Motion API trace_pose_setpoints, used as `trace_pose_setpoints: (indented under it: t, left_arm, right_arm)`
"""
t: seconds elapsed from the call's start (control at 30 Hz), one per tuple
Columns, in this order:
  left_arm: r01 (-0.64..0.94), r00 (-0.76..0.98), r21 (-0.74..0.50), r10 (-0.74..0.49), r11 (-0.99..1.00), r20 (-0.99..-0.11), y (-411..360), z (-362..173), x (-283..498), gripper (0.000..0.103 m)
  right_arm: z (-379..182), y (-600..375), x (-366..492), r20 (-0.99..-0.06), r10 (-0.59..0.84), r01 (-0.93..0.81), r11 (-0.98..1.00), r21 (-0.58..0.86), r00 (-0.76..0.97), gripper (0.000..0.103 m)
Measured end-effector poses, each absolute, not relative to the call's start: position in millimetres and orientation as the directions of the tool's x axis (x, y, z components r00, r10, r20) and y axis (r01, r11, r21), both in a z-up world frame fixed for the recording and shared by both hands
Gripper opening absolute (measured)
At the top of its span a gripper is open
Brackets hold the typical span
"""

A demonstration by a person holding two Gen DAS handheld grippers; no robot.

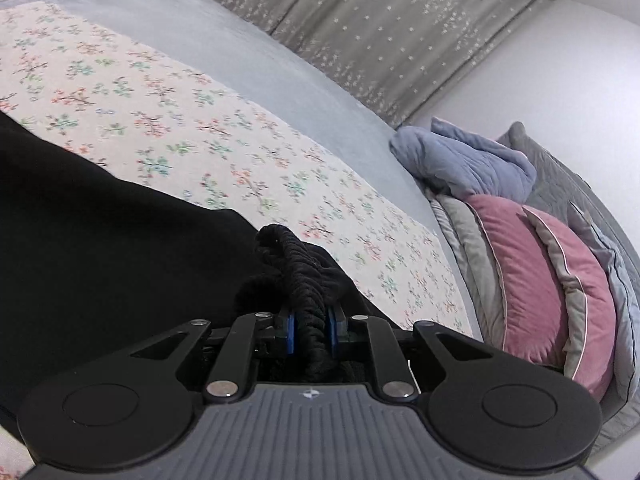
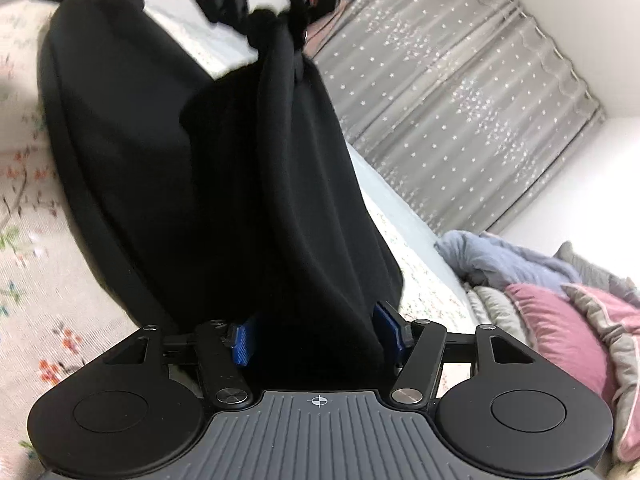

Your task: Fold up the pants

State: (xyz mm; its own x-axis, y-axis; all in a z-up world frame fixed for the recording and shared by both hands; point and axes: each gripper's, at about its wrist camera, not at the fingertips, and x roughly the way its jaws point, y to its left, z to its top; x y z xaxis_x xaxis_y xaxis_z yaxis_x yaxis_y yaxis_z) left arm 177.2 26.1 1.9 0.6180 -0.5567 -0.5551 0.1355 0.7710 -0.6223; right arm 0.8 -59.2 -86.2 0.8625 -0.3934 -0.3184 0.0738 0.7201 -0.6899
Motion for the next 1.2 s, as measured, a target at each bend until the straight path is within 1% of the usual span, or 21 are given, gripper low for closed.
trace_pose_setpoints:
  t: [0.07, 0.2, 0.27, 0.3, 0.37, 0.4, 0.43, 0.47, 0.5, 0.53, 0.6, 0.67, 0.7, 0.73, 0.87, 0.97, 1.03, 1.07, 1.1, 1.17, 1.2]
  left_arm:
    - [0.124, 0.608, -0.633, -0.563, 0.764, -0.560, 32, -1, 180, 0.025]
    - [0.111, 0.591, -0.628, -0.559, 0.770, -0.581, 35, -5, 181, 0.025]
    - [0.114, 0.588, -0.632, -0.565, 0.766, -0.579, 38, -7, 182, 0.025]
    - [0.122, 0.581, -0.638, -0.575, 0.761, -0.575, 39, -9, 182, 0.025]
    - [0.103, 0.566, -0.636, -0.571, 0.764, -0.595, 36, -16, 185, 0.026]
    - [0.090, 0.557, -0.638, -0.570, 0.765, -0.604, 36, -20, 187, 0.026]
    - [0.082, 0.550, -0.639, -0.569, 0.765, -0.611, 36, -24, 188, 0.026]
    - [0.076, 0.545, -0.636, -0.566, 0.768, -0.618, 36, -26, 189, 0.026]
    - [0.070, 0.543, -0.631, -0.560, 0.773, -0.626, 37, -27, 190, 0.027]
    - [0.062, 0.537, -0.626, -0.554, 0.778, -0.636, 38, -29, 192, 0.028]
    - [0.065, 0.527, -0.615, -0.550, 0.786, -0.648, 42, -31, 195, 0.034]
    - [0.061, 0.517, -0.596, -0.536, 0.801, -0.667, 47, -34, 197, 0.050]
    - [0.061, 0.521, -0.585, -0.526, 0.809, -0.673, 50, -34, 197, 0.064]
    - [0.060, 0.529, -0.580, -0.519, 0.812, -0.672, 54, -34, 197, 0.069]
    - [0.016, 0.545, -0.641, -0.545, 0.767, -0.638, 82, -35, 195, 0.071]
    - [-0.005, 0.538, -0.636, -0.534, 0.771, -0.652, 96, -36, 192, 0.074]
    - [-0.016, 0.527, -0.634, -0.533, 0.773, -0.662, 101, -40, 190, 0.075]
    - [-0.019, 0.518, -0.641, -0.541, 0.767, -0.662, 102, -42, 189, 0.075]
    - [-0.021, 0.506, -0.652, -0.555, 0.758, -0.660, 103, -45, 189, 0.076]
    - [-0.031, 0.480, -0.685, -0.590, 0.728, -0.649, 103, -50, 187, 0.078]
    - [-0.040, 0.472, -0.705, -0.608, 0.708, -0.638, 104, -52, 186, 0.080]
  right_arm:
    - [-89, -64, 7, -0.324, -0.406, 0.079, 0.718, -0.691, 0.854, 0.056]
    - [-86, -67, 11, -0.322, -0.406, 0.084, 0.722, -0.687, 0.855, 0.037]
    - [-84, -63, 11, -0.319, -0.406, 0.078, 0.712, -0.698, 0.857, 0.030]
    - [-84, -63, 12, -0.319, -0.410, 0.081, 0.712, -0.697, 0.855, 0.027]
    - [-84, -66, 16, -0.321, -0.420, 0.087, 0.709, -0.700, 0.849, 0.026]
    - [-86, -65, 17, -0.317, -0.427, 0.083, 0.695, -0.714, 0.847, 0.030]
    - [-90, -57, 14, -0.316, -0.427, 0.064, 0.673, -0.736, 0.847, 0.043]
    - [-94, -55, 16, -0.308, -0.421, 0.040, 0.641, -0.766, 0.853, 0.052]
    - [-96, -48, 12, -0.275, -0.398, 0.027, 0.607, -0.795, 0.875, 0.068]
    - [-94, -41, 8, -0.247, -0.373, 0.021, 0.587, -0.809, 0.894, 0.076]
    - [-83, -31, 0, -0.247, -0.307, -0.010, 0.609, -0.793, 0.919, 0.085]
    - [-75, -23, -3, -0.260, -0.236, -0.050, 0.643, -0.765, 0.936, 0.087]
    - [-74, -19, 1, -0.274, -0.204, -0.081, 0.647, -0.758, 0.940, 0.087]
    - [-74, -14, 6, -0.285, -0.187, -0.102, 0.644, -0.758, 0.940, 0.086]
    - [-75, 11, 30, -0.292, -0.161, -0.134, 0.619, -0.774, 0.943, 0.084]
    - [-74, 25, 51, -0.340, -0.150, -0.177, 0.626, -0.760, 0.929, 0.084]
    - [-76, 31, 62, -0.350, -0.151, -0.191, 0.609, -0.770, 0.925, 0.082]
    - [-74, 32, 67, -0.358, -0.153, -0.197, 0.611, -0.767, 0.921, 0.080]
    - [-72, 35, 72, -0.381, -0.151, -0.211, 0.623, -0.753, 0.912, 0.071]
    - [-66, 36, 80, -0.429, -0.139, -0.243, 0.653, -0.717, 0.893, 0.049]
    - [-65, 36, 81, -0.455, -0.127, -0.265, 0.665, -0.699, 0.882, 0.023]
